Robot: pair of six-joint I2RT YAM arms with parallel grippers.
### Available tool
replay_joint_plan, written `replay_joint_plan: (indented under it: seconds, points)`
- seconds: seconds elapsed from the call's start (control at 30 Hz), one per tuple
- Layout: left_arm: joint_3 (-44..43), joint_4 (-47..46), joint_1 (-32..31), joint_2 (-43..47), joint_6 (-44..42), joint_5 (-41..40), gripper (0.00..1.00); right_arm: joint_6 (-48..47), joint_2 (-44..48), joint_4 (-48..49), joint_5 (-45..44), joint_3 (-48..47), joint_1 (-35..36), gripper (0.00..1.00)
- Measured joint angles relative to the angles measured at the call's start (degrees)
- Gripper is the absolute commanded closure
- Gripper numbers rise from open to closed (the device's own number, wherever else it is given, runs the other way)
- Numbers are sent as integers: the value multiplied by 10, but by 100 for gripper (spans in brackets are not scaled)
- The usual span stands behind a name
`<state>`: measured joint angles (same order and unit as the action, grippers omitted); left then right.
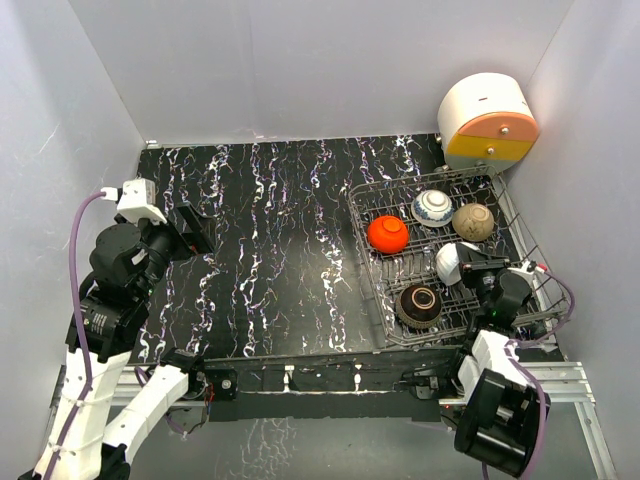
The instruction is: Load the bowls into the dish rack
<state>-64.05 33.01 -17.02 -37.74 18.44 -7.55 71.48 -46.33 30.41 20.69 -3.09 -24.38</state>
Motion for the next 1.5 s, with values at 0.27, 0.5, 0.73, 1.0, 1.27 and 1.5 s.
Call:
replay_joint_plan:
  seconds: [0.27, 0.5, 0.73, 1.0, 1.27, 1.5]
  points:
    - [0, 0, 0, 0, 1, 0, 3, 52, -36, 106, 44, 25, -32, 92]
    - [0, 0, 0, -2, 1, 0, 3, 59, -44, 104, 64, 25, -43, 91]
    - [0, 3, 0, 5, 0, -2, 3, 61, -52, 87, 83, 25, -83, 82]
    - [0, 5, 0, 8, 1, -3, 3, 53, -49, 61, 123, 25, -119, 80]
    - [0, 8, 0, 11, 4, -3, 3, -9, -24, -46, 155, -10, -198, 70]
    - [1, 9, 0, 12, 11, 1, 3, -58, -16, -139, 153, -44, -217, 67]
